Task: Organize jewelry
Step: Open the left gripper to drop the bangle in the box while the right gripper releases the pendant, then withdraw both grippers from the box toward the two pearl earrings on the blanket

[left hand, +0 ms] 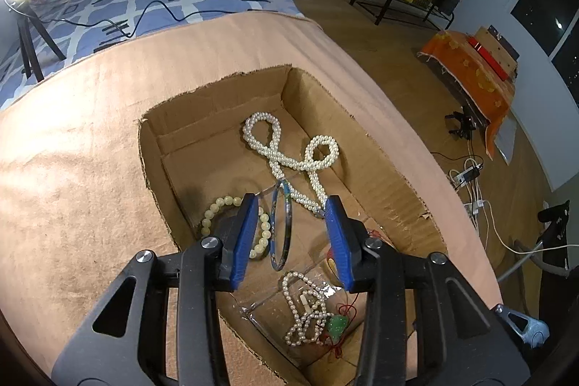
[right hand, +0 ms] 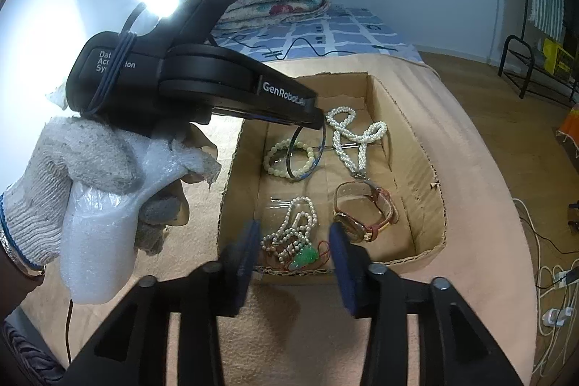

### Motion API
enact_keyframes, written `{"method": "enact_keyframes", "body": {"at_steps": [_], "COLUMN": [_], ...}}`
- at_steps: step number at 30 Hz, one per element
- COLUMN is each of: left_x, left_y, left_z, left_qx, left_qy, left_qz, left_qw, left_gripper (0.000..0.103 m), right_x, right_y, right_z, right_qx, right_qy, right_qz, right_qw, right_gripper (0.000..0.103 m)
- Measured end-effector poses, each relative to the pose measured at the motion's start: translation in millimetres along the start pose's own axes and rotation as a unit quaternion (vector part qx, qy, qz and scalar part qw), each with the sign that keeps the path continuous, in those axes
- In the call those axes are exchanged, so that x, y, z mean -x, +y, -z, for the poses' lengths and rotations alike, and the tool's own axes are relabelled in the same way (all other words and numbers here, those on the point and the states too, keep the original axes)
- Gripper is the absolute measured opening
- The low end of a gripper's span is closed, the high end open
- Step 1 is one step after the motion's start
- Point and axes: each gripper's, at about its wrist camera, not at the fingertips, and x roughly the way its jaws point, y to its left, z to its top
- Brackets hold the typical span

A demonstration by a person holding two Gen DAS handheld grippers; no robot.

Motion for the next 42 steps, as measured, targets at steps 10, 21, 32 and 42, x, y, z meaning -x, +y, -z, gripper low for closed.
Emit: {"method": "enact_keyframes", "body": {"at_steps": [10, 21, 32, 42], "left_x": [21, 67, 142, 192], "left_y": [6, 25, 71, 129], "left_z": [-4, 2, 31, 97], "left_qx": [0.006, 0.013, 0.037, 0.063], "left_qy": [-0.014, -0.041, -0.079, -0.083], "left_qz": [-0.01, -0.02, -0.031, -0.054], "left_qw": [0.9998, 0.9989, 0.9957, 0.9931], "left_gripper": [0.051, 0.051, 0.051, 0.051], "right_x": [12, 31, 56, 66], "right_y": [3, 12, 25, 55], "right_z": [-2, -4, -11, -17], "right_qx": [0.007, 0.012, 0.007, 0.011], "right_qy": [-0.02, -0.04, -0.072, -0.092], "right_qz": [0.01, 0.009, -0.014, -0.061], "right_qw": [1.0, 0.999, 0.997, 0.994], "right_gripper": [0.073, 0.076, 0.076, 0.076]}}
